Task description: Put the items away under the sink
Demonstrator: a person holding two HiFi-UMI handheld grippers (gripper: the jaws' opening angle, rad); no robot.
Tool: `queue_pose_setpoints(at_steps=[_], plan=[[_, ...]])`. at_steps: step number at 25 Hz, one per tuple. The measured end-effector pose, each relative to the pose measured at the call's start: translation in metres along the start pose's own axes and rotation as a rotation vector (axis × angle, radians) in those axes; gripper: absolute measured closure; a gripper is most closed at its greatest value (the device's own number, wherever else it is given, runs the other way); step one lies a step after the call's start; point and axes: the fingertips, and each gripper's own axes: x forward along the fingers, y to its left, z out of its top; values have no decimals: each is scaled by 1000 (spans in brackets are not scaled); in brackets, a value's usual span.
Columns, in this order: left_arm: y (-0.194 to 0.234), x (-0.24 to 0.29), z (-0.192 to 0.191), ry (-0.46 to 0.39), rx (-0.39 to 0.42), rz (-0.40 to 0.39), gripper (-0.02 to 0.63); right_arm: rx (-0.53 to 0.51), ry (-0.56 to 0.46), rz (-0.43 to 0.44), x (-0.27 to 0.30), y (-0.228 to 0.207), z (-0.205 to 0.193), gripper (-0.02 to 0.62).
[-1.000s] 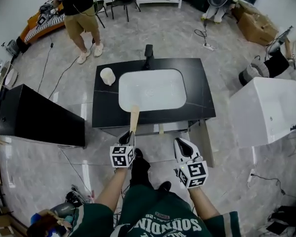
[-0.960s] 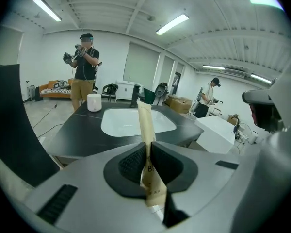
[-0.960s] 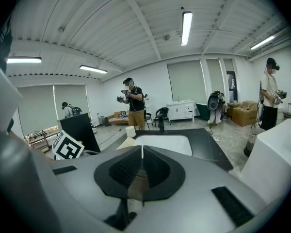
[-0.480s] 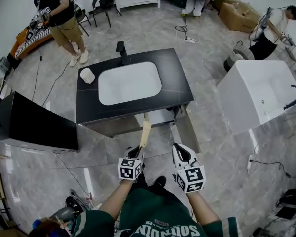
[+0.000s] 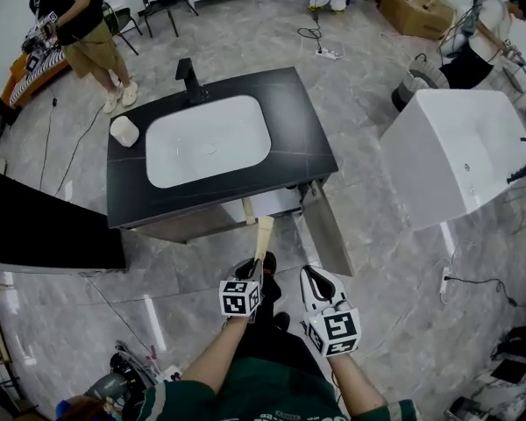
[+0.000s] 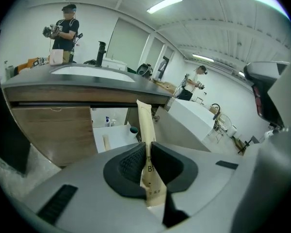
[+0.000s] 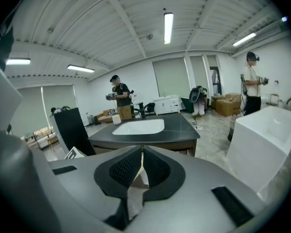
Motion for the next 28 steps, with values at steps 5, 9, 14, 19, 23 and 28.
queue_pose_setpoints(at_steps=[5, 9, 14, 19, 23, 28], plan=[[35, 72, -2, -45, -23, 21, 558, -121, -17, 41, 57, -7, -25, 552], [66, 123, -18, -50, -32, 32, 558, -108, -65, 54, 106, -26, -58, 552], [106, 196, -41, -74, -20, 46, 558, -123, -108, 56, 166, -59, -113, 552], [148, 262, -58, -96, -35, 54, 558, -113, -147, 59, 225, -85, -166, 552], [182, 310, -73, -146, -54, 85, 558, -121, -164, 70, 270, -101, -215, 552], [220, 349, -90, -188, -65, 111, 558, -137, -202, 71, 312, -113, -256, 552]])
